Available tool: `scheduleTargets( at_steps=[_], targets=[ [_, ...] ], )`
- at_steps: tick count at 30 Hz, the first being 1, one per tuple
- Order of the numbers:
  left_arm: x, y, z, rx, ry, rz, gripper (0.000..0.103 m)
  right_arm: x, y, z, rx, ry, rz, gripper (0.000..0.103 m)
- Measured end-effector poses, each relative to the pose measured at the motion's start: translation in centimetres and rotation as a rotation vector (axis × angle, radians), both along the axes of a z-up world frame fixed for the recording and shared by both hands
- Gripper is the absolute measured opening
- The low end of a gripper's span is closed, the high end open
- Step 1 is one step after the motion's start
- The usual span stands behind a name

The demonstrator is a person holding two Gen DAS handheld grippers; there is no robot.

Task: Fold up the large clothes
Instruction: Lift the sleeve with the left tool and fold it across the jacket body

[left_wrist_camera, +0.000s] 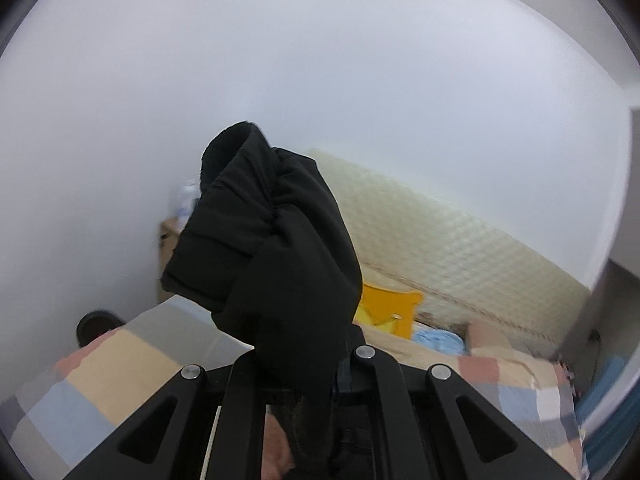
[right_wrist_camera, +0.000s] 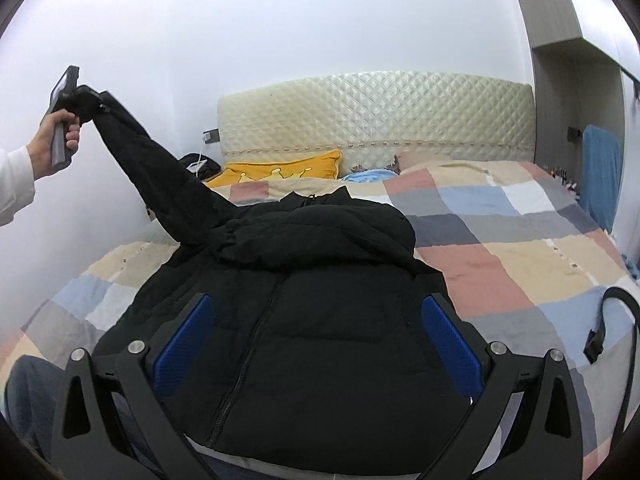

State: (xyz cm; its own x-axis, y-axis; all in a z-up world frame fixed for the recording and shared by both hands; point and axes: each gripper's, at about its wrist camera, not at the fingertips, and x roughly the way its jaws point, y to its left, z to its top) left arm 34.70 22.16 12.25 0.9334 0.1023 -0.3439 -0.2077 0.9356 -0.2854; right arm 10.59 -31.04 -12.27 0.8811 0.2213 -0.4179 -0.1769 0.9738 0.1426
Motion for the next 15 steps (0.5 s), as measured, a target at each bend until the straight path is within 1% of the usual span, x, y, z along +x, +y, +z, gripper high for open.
scheduleTargets(
  at_steps=[2,4,6,8,11,12,14,15],
  targets=[
    [0.6,-3.0,0.6,0.035,0.004,-0.074,0.009,0.0,-0.6,0.2,-0.009,-0.007,-0.009,0.103],
    [1.4,-6.9,0.9,0.102,0.013,-0.12,0.009,-0.2,-1.3,0.5,-0.001,-0.023,-0.023,0.103],
    [1.8,-9.9,0.7,0.134,0.011,-0.156,0.009,0.0,-1.7,0.8,-0.012,-0.042,-0.022,0.103],
    [2.4,-12.1,0.3,0.131,0.008,-0.191,0.009,0.2,-2.2,0.8,-0.029,-0.053,-0.043,0.103],
    [4.2,-16.9,-0.9,0.128,0.017,-0.28,0.009,0.3,-2.9,0.5,0.0,-0.058,-0.054,0.103],
    [4.5,-18.0,-1.2,0.131,0.02,-0.303,0.009,0.5,-2.9,0.3,-0.008,-0.061,-0.061,0.103],
    [5.4,-21.0,-2.6,0.14,0.032,-0.357,0.009,1.0,-2.9,-0.1,-0.025,-0.051,-0.068,0.103],
    [6.0,-22.9,-3.6,0.126,0.04,-0.397,0.009,1.3,-3.0,-0.3,-0.02,-0.041,-0.067,0.103]
  ],
)
